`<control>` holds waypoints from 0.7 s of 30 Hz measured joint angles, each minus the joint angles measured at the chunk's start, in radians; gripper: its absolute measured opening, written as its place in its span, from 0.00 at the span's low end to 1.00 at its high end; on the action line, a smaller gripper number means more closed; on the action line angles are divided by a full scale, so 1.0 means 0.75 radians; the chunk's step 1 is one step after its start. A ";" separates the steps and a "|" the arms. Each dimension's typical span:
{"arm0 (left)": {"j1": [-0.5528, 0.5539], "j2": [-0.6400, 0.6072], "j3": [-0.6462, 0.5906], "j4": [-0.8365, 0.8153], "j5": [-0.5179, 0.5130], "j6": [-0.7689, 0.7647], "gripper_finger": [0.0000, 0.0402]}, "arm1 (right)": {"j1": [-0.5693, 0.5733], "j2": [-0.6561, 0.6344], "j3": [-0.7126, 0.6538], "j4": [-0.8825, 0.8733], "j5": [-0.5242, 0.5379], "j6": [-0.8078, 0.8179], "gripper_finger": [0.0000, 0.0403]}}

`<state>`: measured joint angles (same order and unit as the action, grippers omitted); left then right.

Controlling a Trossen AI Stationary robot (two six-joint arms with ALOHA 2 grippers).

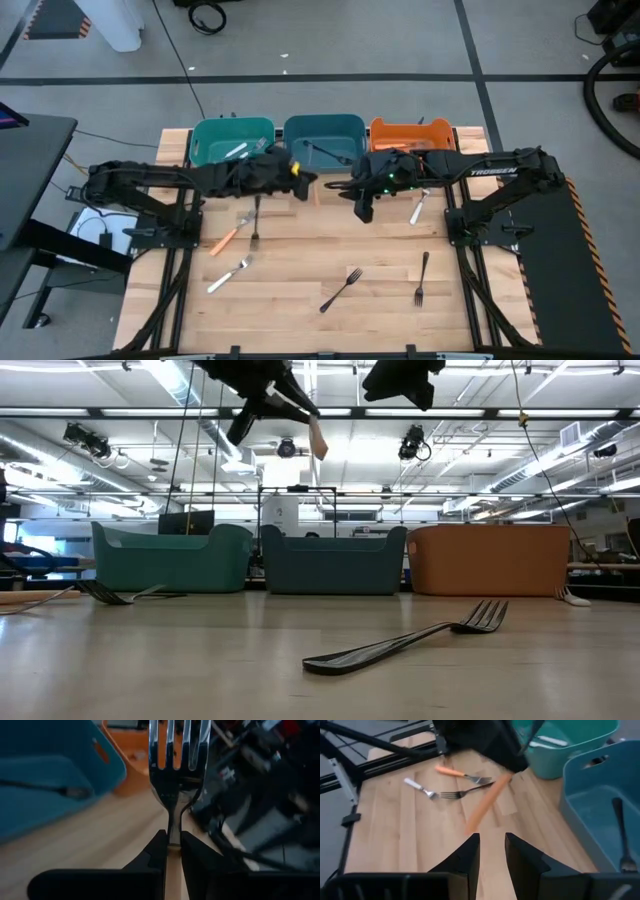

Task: Sort silverware by color (type)
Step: Put the yellow fork into the orange bin

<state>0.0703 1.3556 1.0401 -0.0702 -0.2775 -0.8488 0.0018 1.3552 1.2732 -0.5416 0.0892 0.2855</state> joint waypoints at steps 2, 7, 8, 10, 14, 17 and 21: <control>0.027 0.000 0.000 0.042 -0.001 0.021 0.11 | -0.011 0.005 0.000 0.023 0.011 -0.003 0.26; 0.065 -0.001 0.000 0.138 0.005 0.077 0.11 | -0.042 0.067 0.000 0.159 0.030 -0.046 0.31; 0.070 -0.001 0.000 0.149 0.004 0.089 0.11 | -0.051 0.087 0.001 0.184 0.031 -0.046 0.32; 0.081 -0.001 0.000 0.163 0.004 0.101 0.11 | -0.070 0.130 0.000 0.236 0.040 -0.043 0.34; 0.100 -0.001 0.000 0.160 0.003 0.102 0.11 | -0.099 0.183 0.000 0.353 0.060 0.010 0.36; 0.106 -0.001 0.000 0.156 -0.003 0.104 0.11 | -0.107 0.202 0.001 0.399 0.092 0.010 0.36; 0.107 -0.001 0.000 0.166 -0.001 0.107 0.11 | -0.123 0.227 0.000 0.414 0.111 0.013 0.36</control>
<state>0.1502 1.3548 1.0404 0.0539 -0.2784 -0.7686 -0.0907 1.5253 1.2732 -0.2310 0.1721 0.2955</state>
